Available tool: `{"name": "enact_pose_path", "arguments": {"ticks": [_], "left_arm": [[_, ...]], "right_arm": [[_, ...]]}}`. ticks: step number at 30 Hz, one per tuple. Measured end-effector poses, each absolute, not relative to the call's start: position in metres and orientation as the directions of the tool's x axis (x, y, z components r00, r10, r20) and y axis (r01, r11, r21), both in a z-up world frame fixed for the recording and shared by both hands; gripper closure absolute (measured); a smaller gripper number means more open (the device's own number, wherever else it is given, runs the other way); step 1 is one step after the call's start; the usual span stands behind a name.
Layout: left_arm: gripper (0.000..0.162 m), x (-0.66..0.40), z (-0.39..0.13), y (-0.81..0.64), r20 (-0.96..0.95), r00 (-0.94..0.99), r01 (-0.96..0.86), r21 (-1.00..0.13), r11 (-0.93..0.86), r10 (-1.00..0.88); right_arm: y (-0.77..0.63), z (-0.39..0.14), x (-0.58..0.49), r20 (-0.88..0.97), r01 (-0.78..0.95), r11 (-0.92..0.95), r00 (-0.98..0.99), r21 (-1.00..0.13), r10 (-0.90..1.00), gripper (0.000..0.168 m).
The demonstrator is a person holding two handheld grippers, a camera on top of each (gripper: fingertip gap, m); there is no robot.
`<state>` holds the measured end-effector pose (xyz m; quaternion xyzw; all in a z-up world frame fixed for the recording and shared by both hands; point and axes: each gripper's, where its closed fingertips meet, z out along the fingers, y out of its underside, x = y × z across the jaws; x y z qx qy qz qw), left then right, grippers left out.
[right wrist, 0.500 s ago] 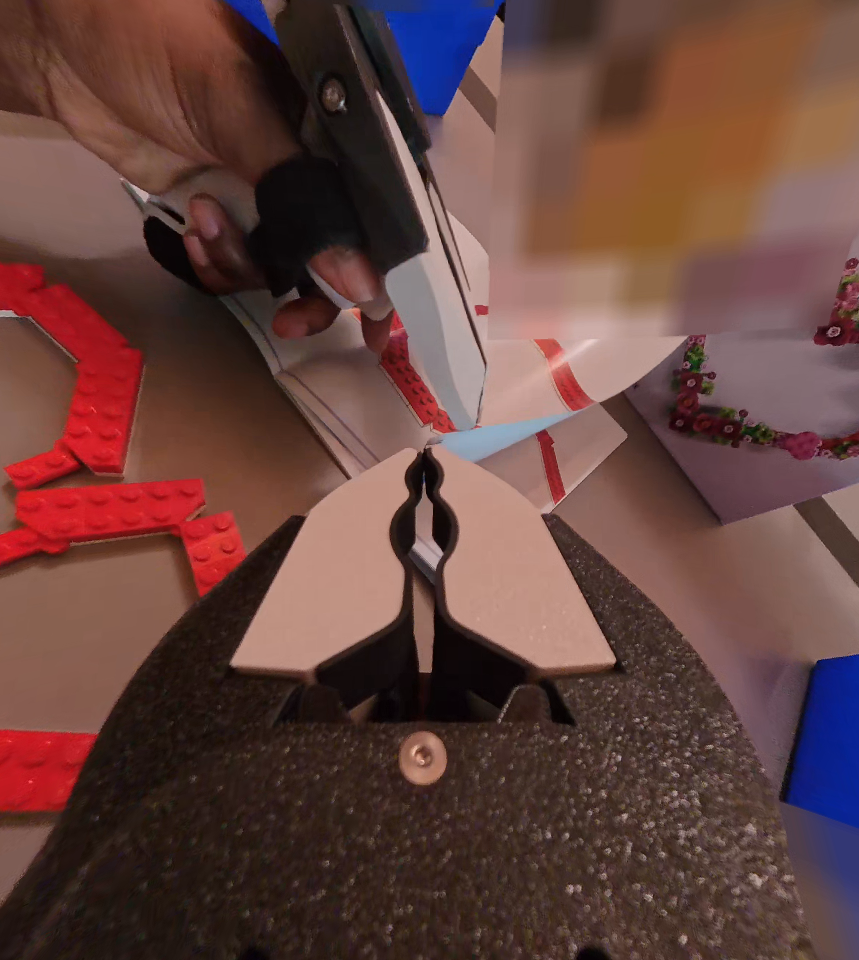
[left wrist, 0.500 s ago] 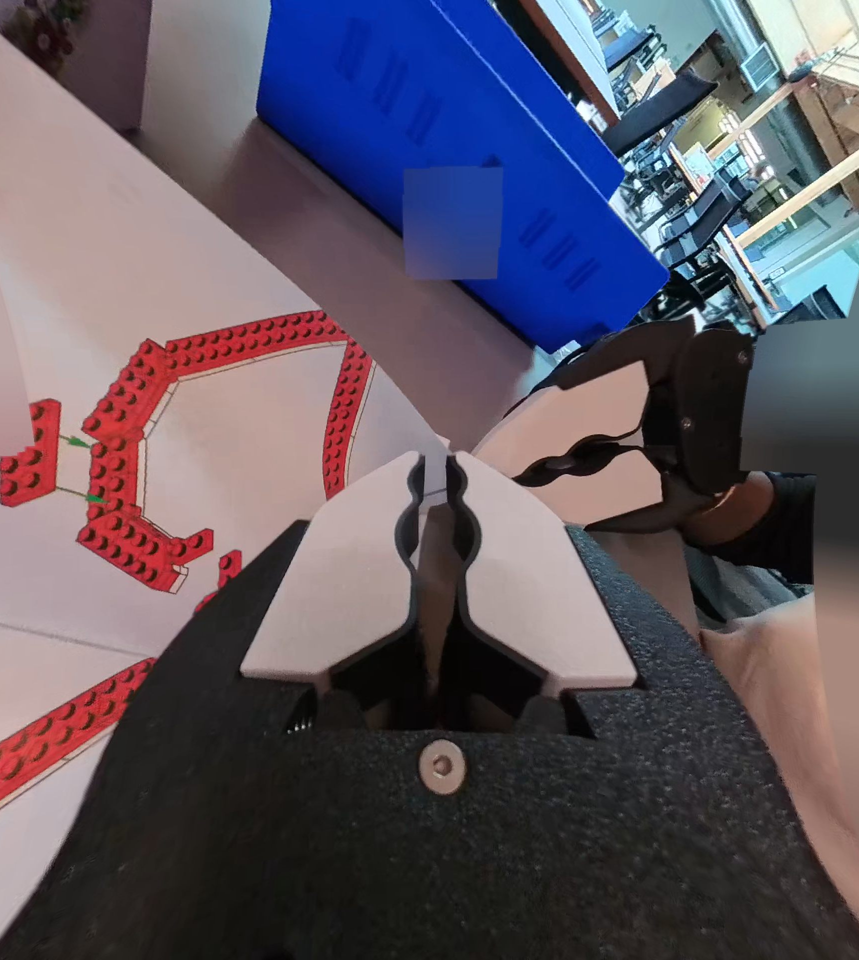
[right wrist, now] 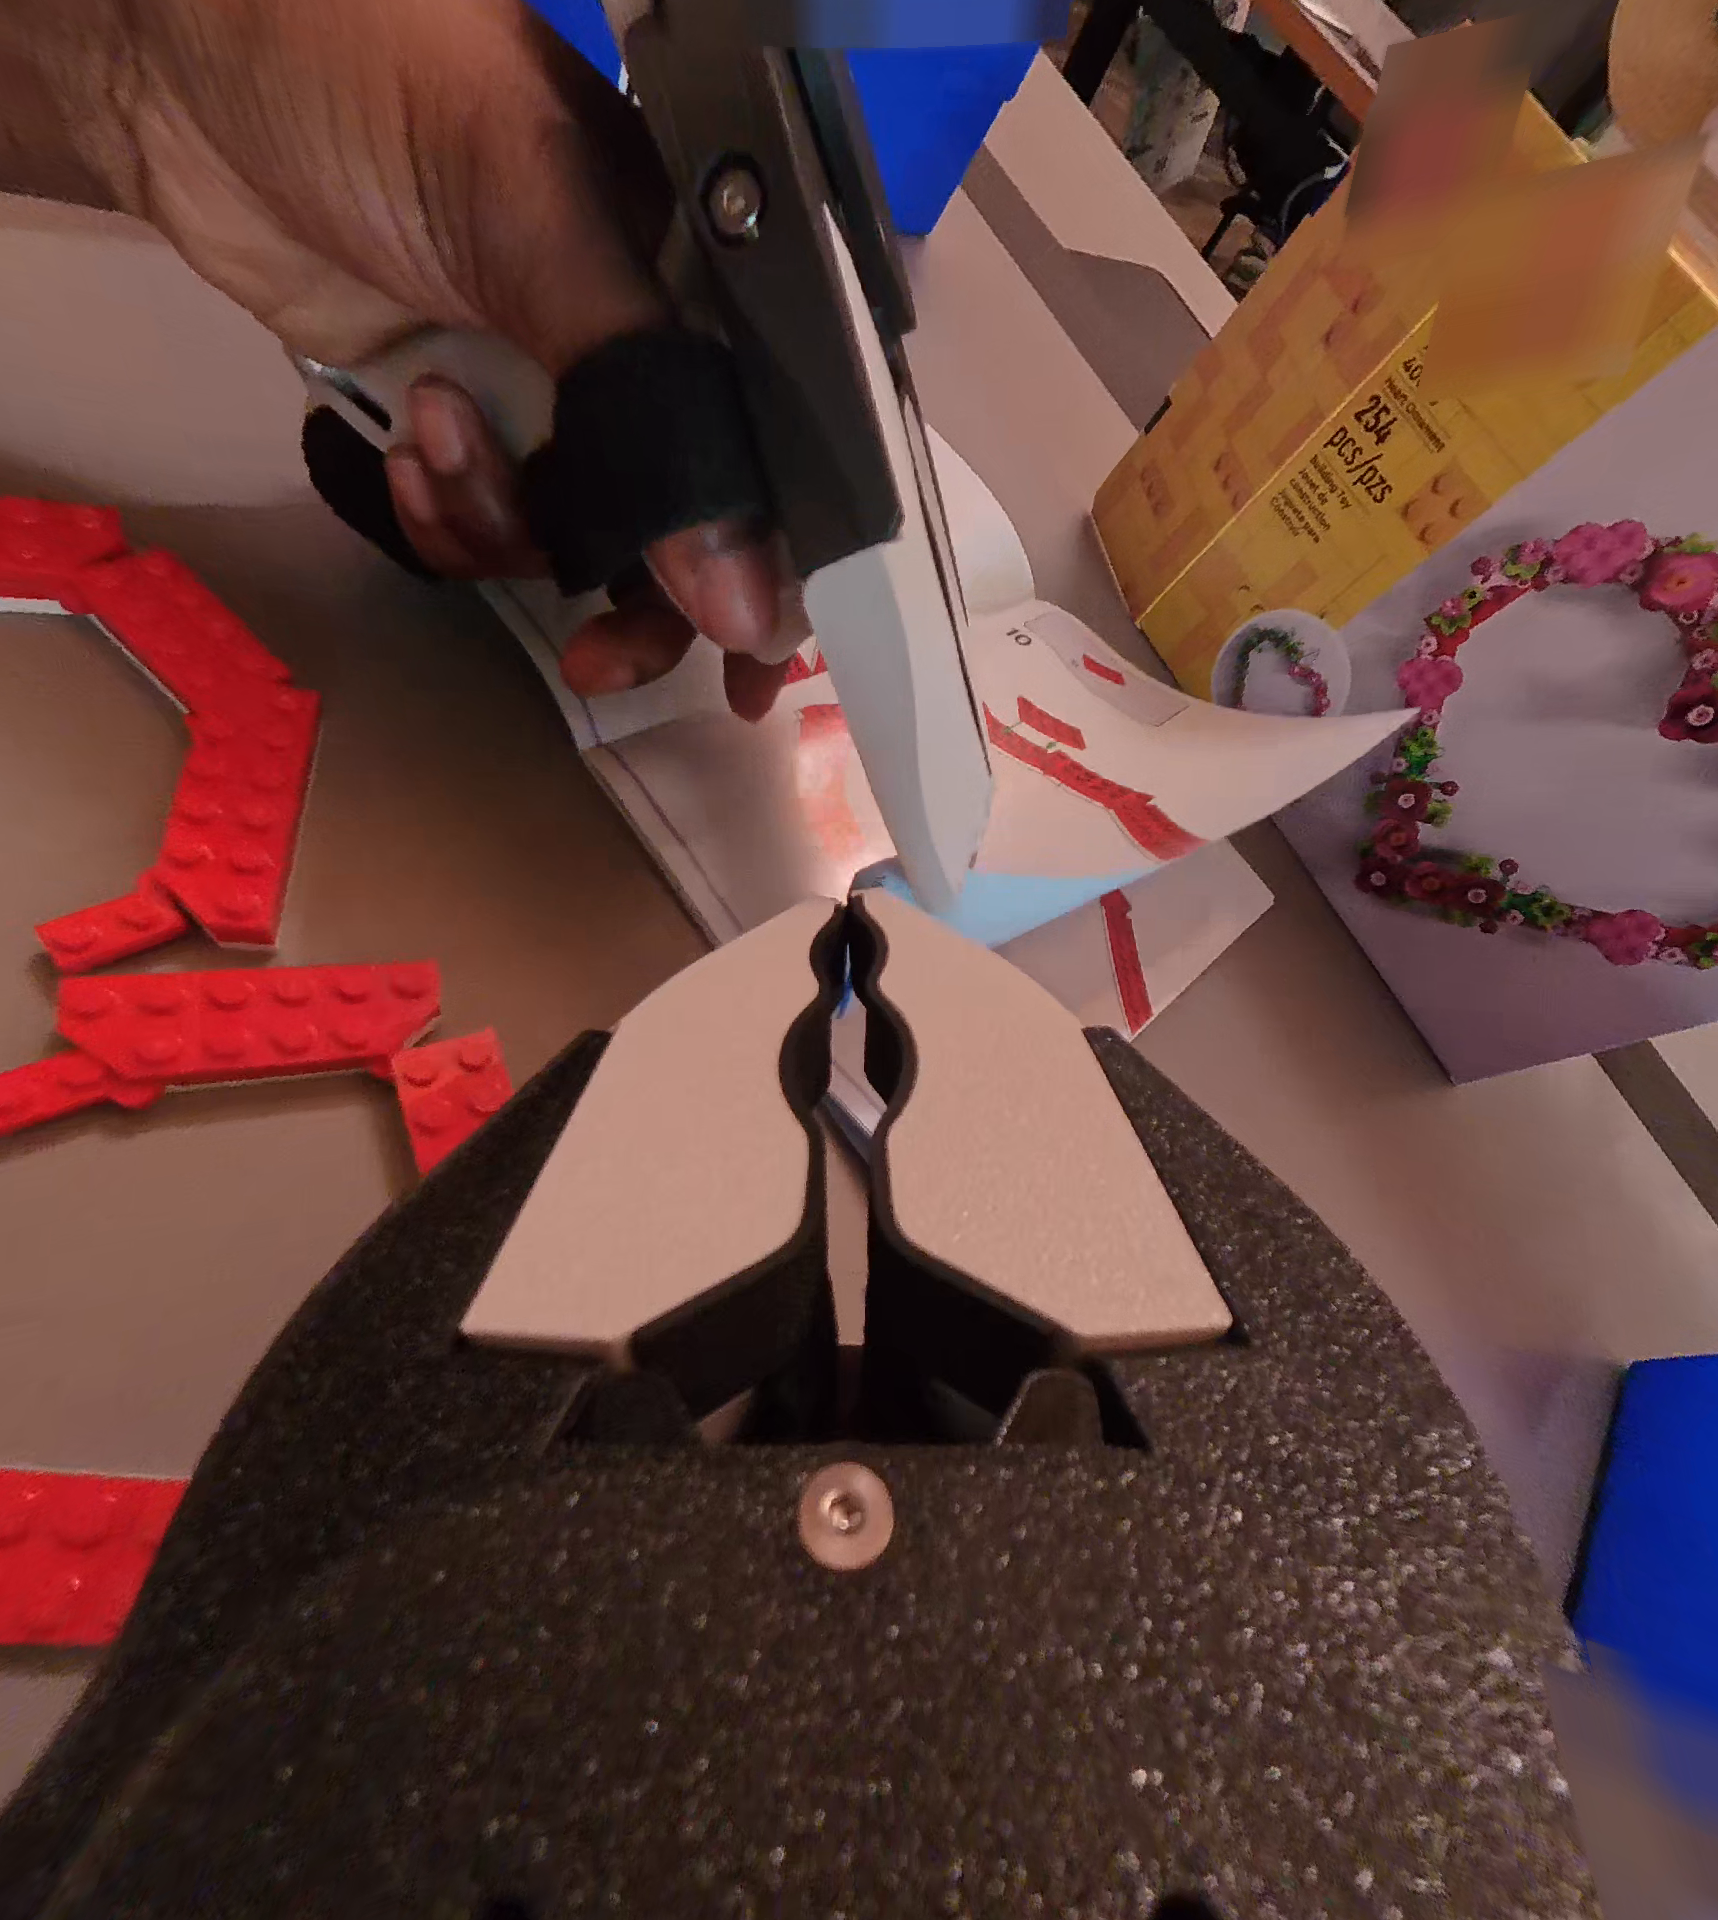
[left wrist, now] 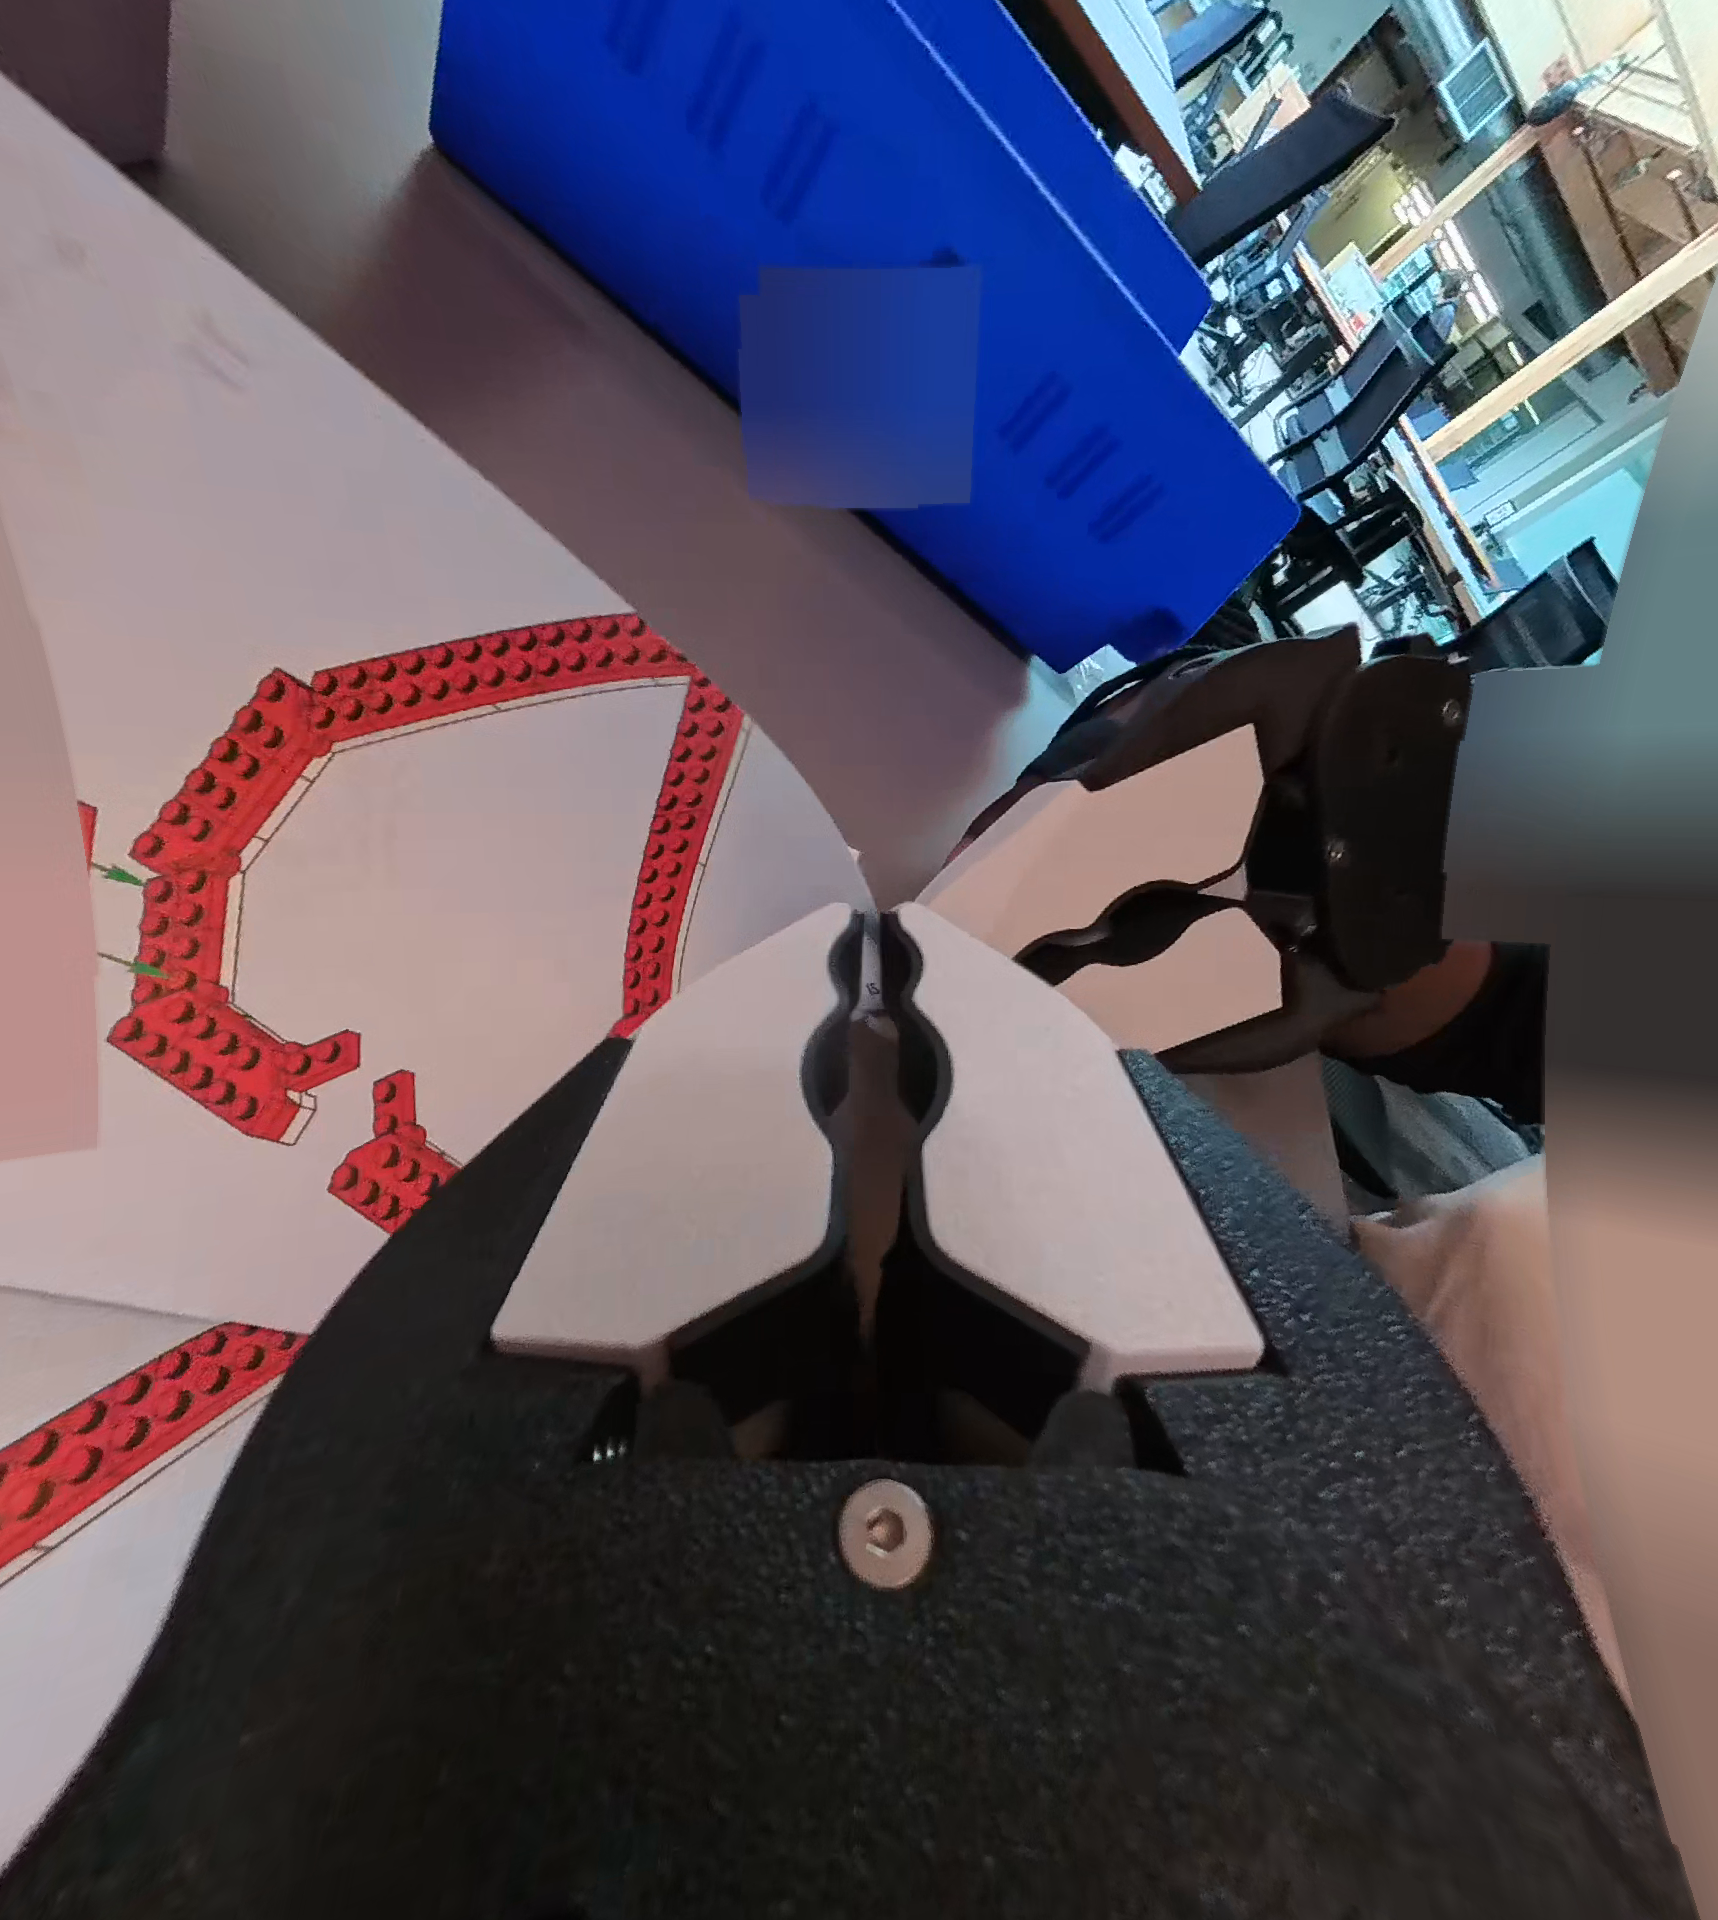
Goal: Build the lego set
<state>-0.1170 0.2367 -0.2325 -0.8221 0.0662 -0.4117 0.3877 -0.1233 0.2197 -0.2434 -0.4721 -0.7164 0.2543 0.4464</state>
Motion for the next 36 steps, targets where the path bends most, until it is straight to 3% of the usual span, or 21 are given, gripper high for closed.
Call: {"name": "enact_pose_path", "arguments": {"ticks": [15, 21, 28, 31, 36], "left_arm": [[0.162, -0.141, -0.208, 0.216, 0.549, 0.72, 0.211, -0.755, -0.62, -0.424], [0.162, -0.178, -0.209, 0.187, 0.407, 0.874, 0.155, -0.752, -0.64, -0.267], [0.162, -0.235, -0.219, 0.151, 0.004, 1.0, -0.004, -0.68, -0.733, -0.009], [0.162, -0.258, -0.23, 0.136, -0.243, 0.969, -0.097, -0.568, -0.817, 0.054], [0.161, -0.273, -0.233, 0.124, -0.496, 0.867, -0.184, -0.414, -0.891, 0.051]], "right_arm": [[0.221, -0.234, -0.119, 0.362, 0.408, 0.377, -0.115, -0.832, 0.925, 0.165], [0.225, -0.239, -0.112, 0.337, 0.431, 0.348, -0.105, -0.832, 0.936, 0.164], [0.224, -0.242, -0.11, 0.247, 0.458, 0.271, -0.113, -0.847, 0.962, 0.162], [0.224, -0.245, -0.109, 0.219, 0.476, 0.248, -0.116, -0.844, 0.969, 0.161], [0.227, -0.25, -0.108, 0.183, 0.507, 0.213, -0.11, -0.835, 0.977, 0.16]]}}
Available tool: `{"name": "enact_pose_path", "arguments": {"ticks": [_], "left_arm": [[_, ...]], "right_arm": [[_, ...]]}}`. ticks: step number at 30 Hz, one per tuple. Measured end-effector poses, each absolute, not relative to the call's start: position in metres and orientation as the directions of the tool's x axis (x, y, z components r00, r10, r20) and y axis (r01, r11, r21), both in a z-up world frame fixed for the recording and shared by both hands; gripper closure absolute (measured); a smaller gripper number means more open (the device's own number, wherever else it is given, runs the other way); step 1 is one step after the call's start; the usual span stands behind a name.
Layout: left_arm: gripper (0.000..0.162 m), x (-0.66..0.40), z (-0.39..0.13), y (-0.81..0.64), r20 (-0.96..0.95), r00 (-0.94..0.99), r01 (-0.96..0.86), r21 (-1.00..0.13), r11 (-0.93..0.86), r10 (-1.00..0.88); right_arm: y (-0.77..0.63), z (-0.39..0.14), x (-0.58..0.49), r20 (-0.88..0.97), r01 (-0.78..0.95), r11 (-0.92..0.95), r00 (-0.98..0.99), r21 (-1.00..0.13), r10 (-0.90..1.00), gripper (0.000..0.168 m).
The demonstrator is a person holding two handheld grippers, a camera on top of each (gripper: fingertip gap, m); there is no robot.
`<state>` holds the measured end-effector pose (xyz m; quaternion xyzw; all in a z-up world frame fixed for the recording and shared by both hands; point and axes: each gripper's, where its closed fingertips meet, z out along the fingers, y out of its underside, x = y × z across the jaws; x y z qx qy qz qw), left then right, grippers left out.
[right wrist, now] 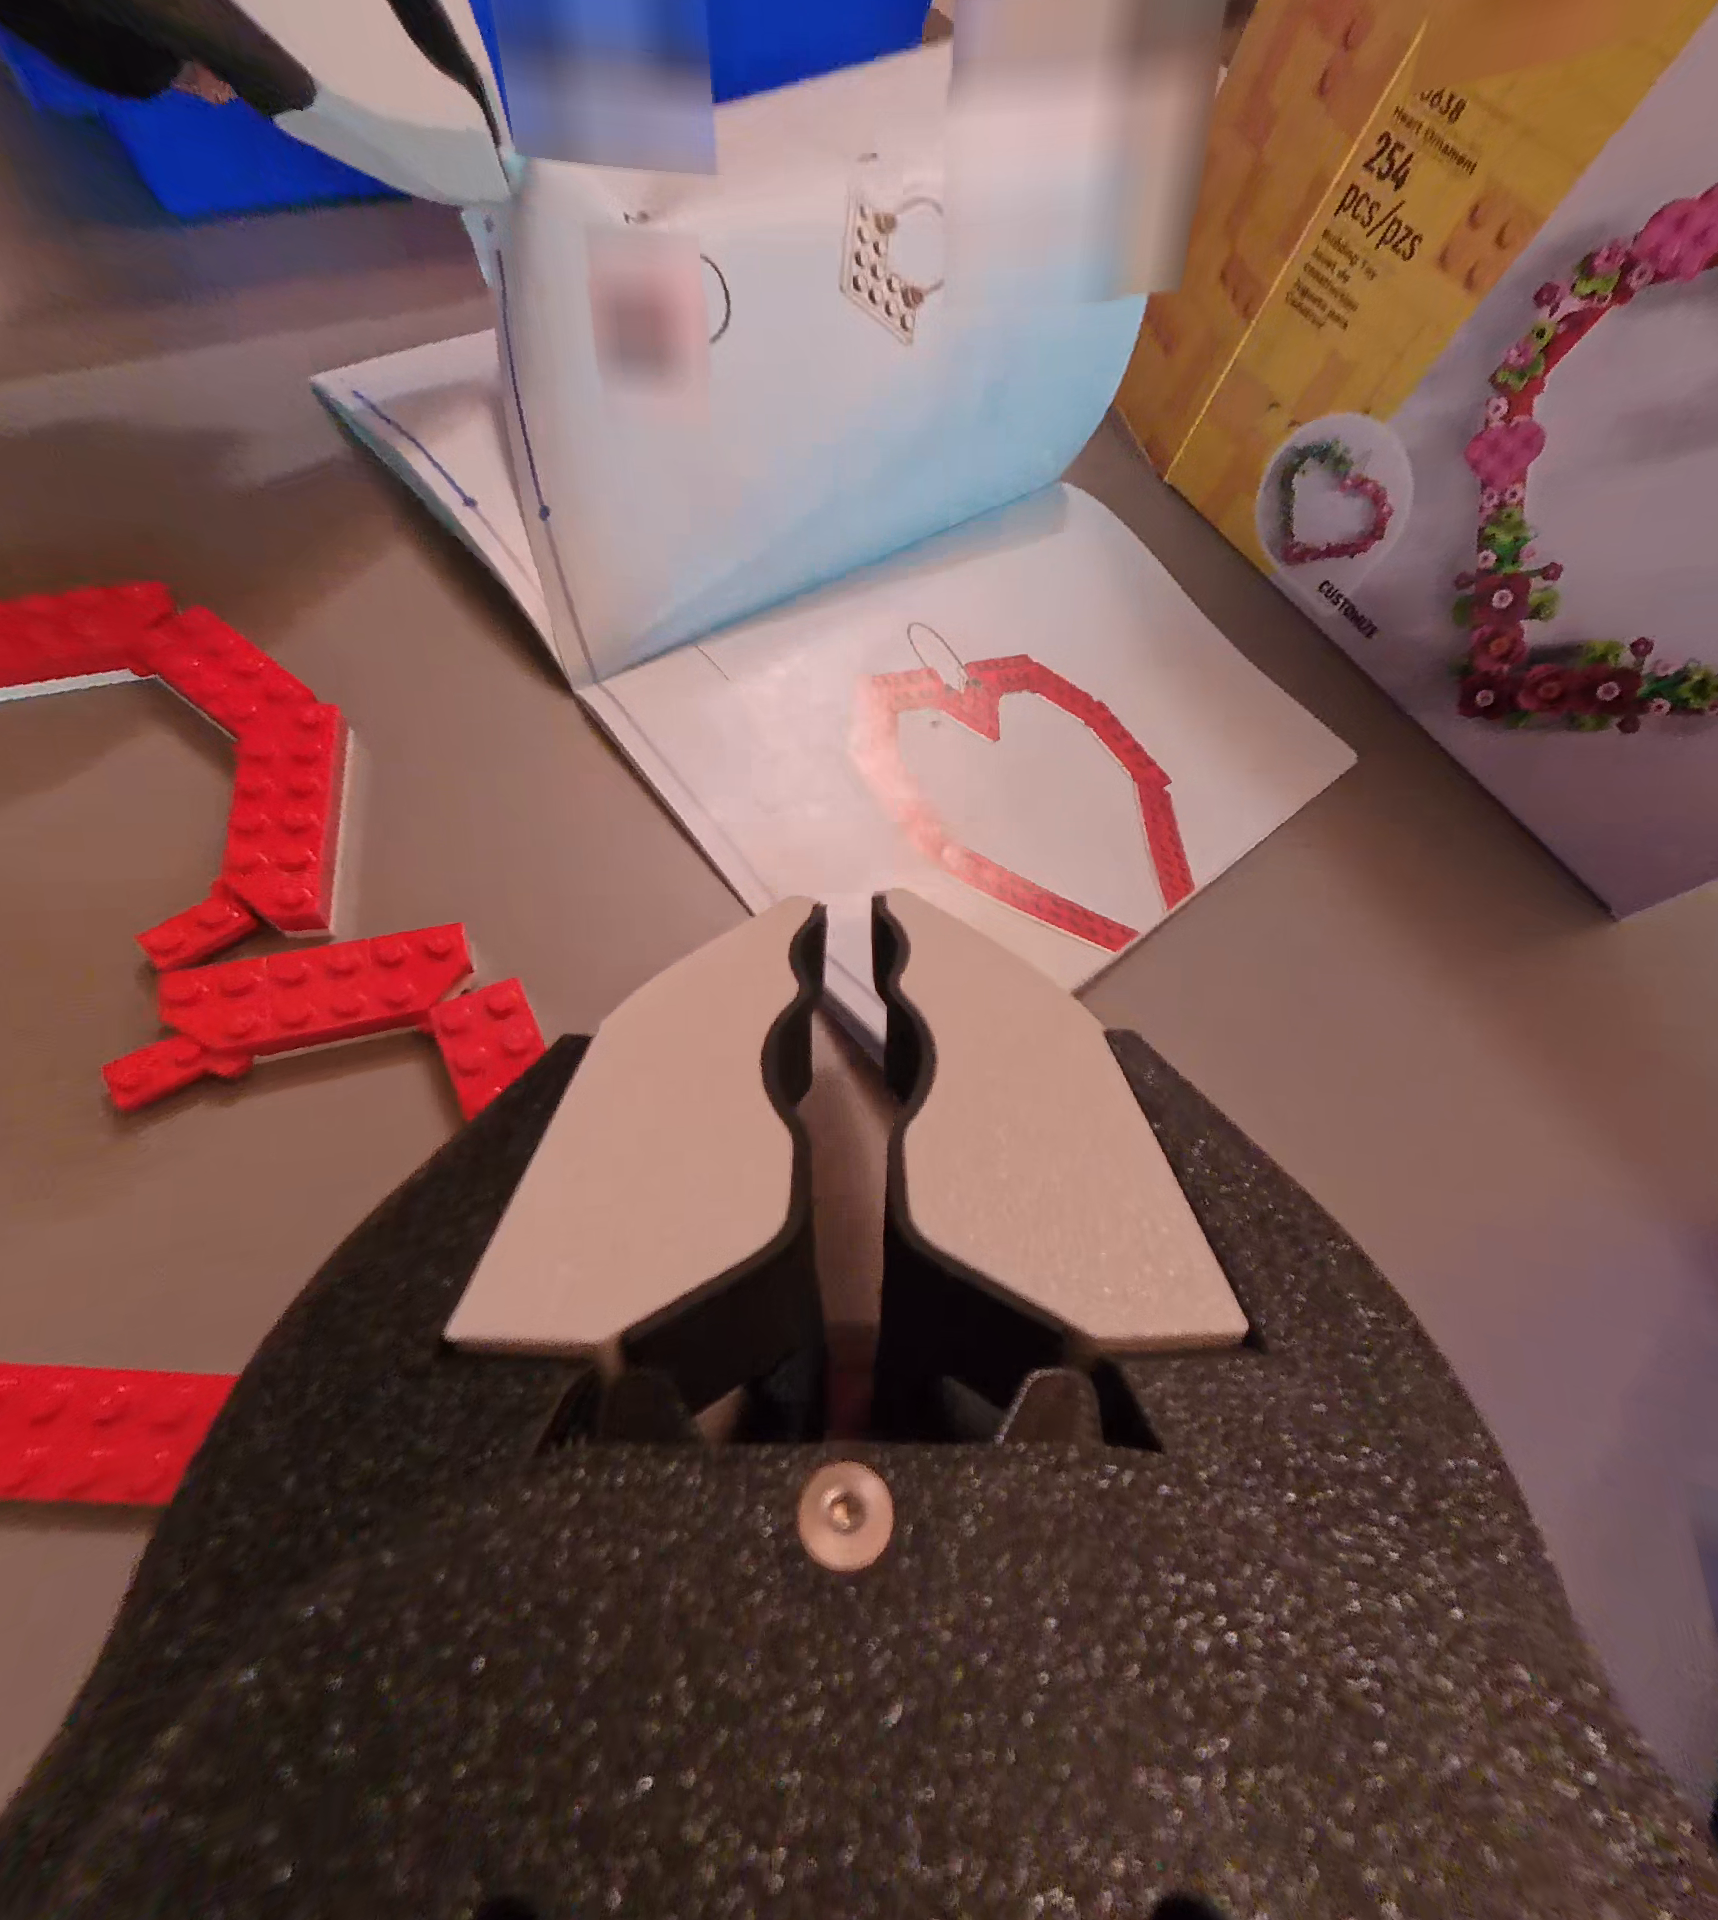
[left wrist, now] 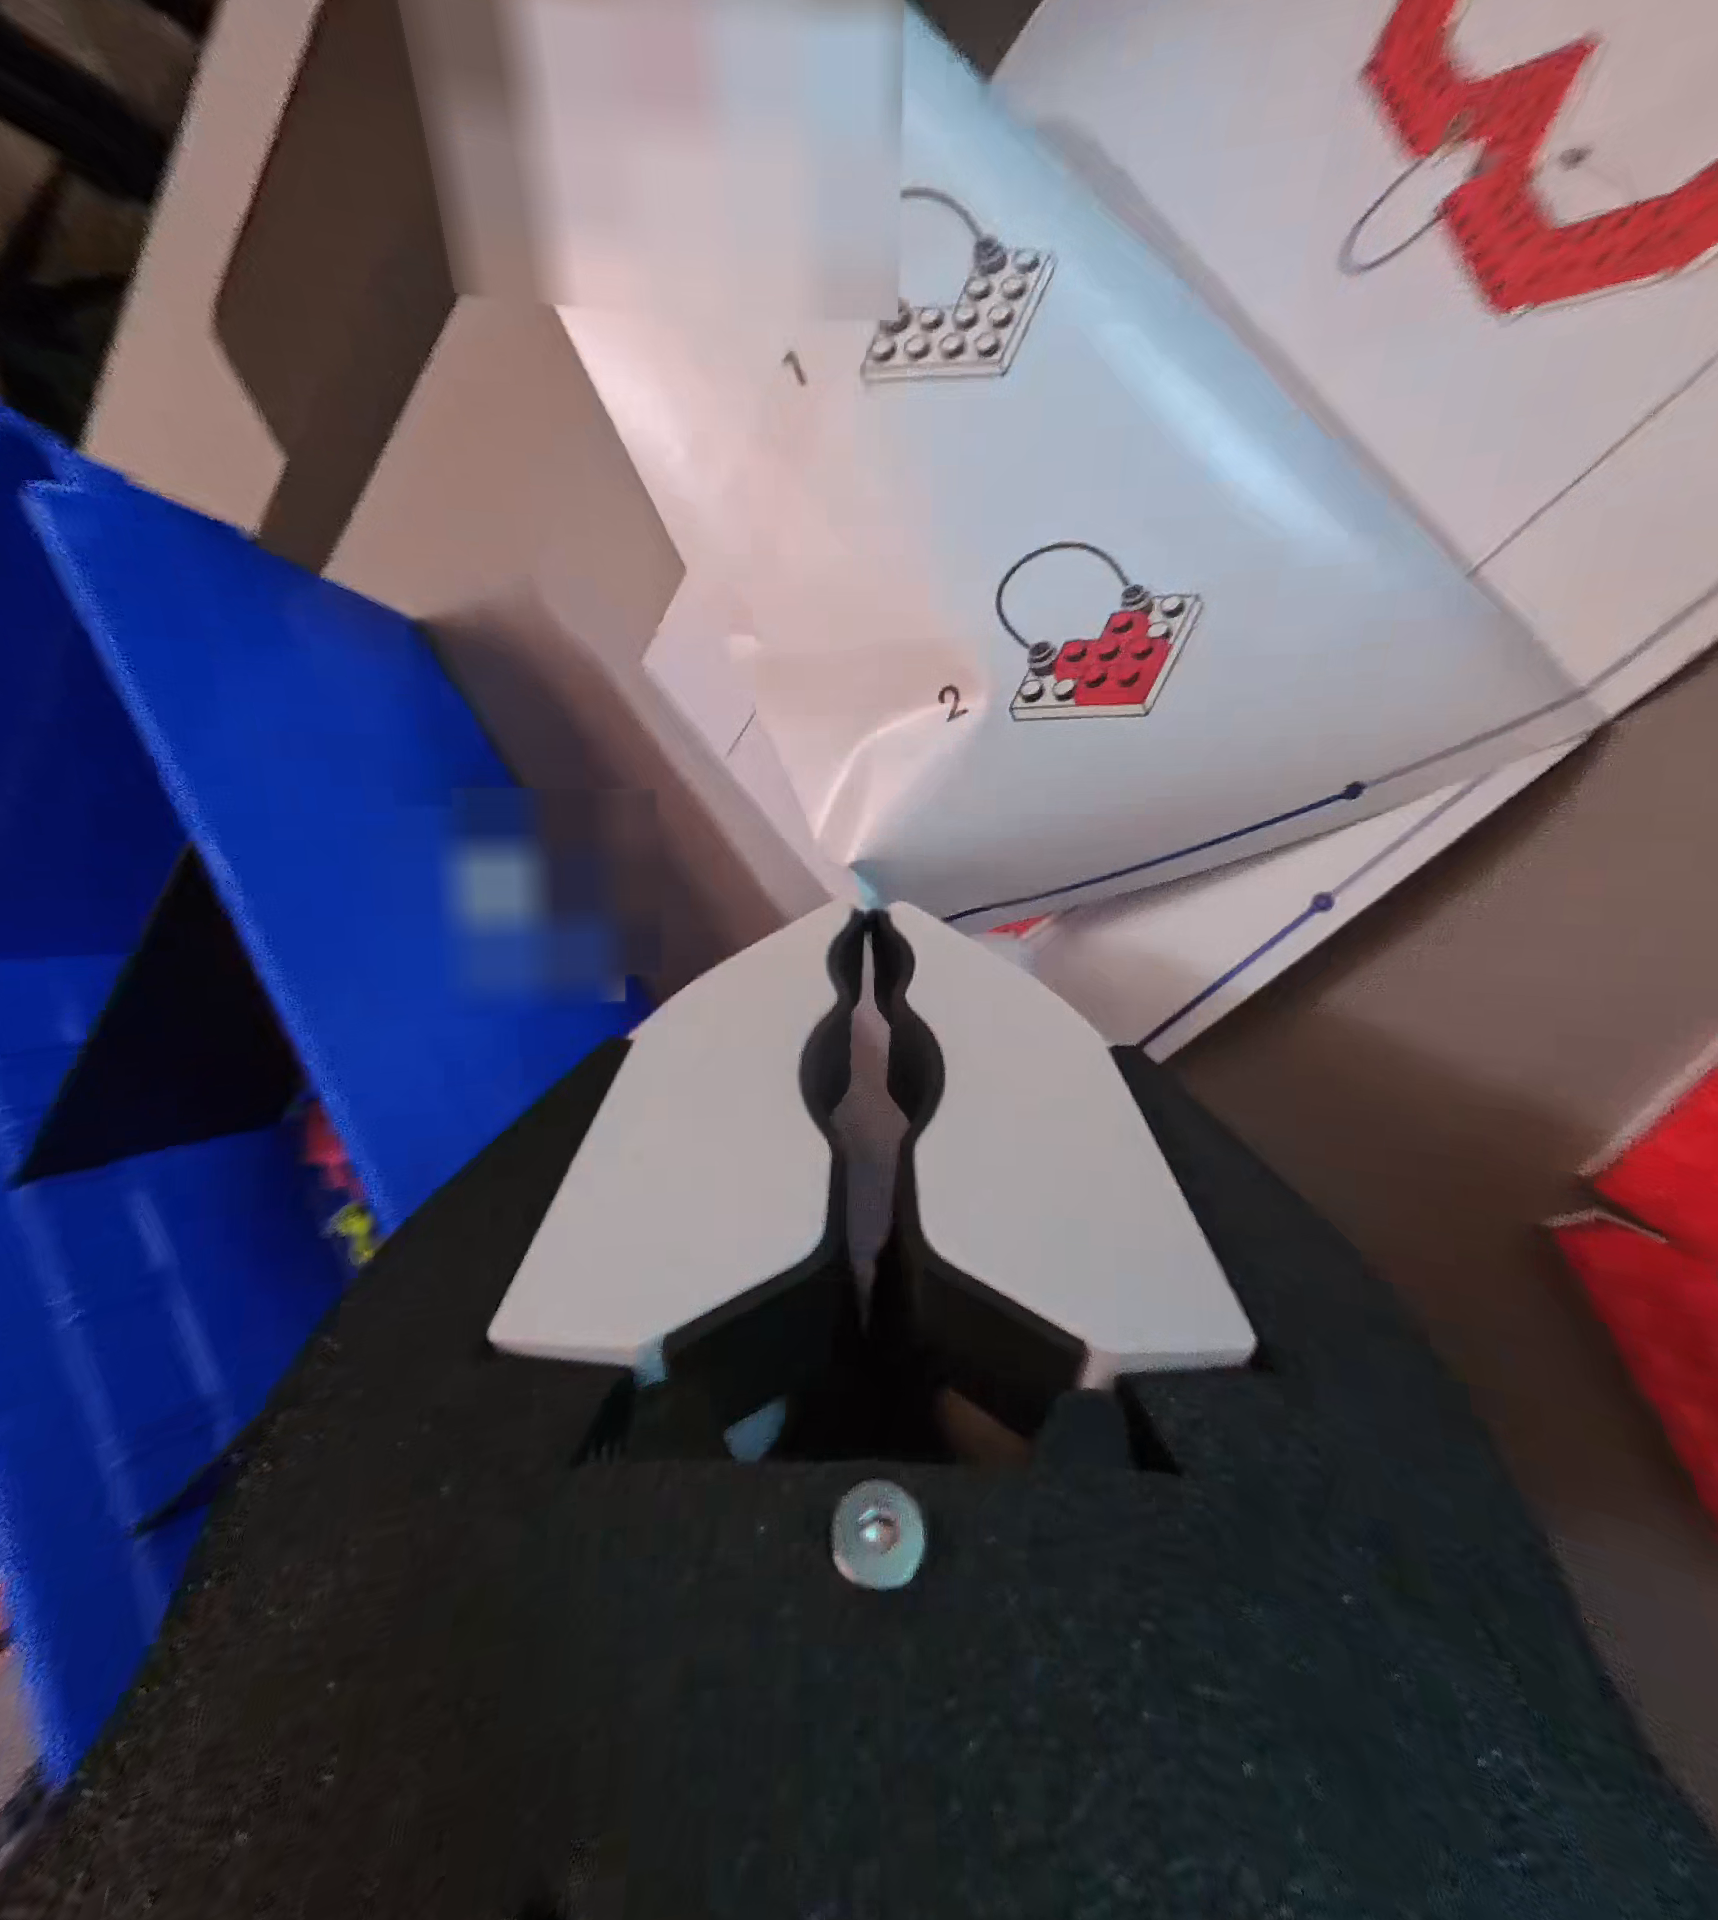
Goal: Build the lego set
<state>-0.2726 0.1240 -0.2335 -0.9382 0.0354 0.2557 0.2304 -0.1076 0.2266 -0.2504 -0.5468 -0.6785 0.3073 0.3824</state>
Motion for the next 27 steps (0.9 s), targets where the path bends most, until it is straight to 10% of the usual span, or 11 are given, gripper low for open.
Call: {"name": "enact_pose_path", "arguments": {"ticks": [13, 27], "left_arm": [[0.152, -0.294, -0.219, 0.101, -0.664, 0.744, -0.173, -0.301, -0.938, 0.076], [0.152, -0.201, -0.229, 0.123, -0.445, 0.88, -0.401, -0.504, -0.765, -0.168]], "right_arm": [[0.212, -0.253, -0.124, 0.101, 0.62, 0.217, -0.217, -0.754, 0.971, 0.156], [0.188, -0.263, -0.239, -0.02, 0.622, 0.248, -0.391, -0.743, 0.92, 0.161]]}}
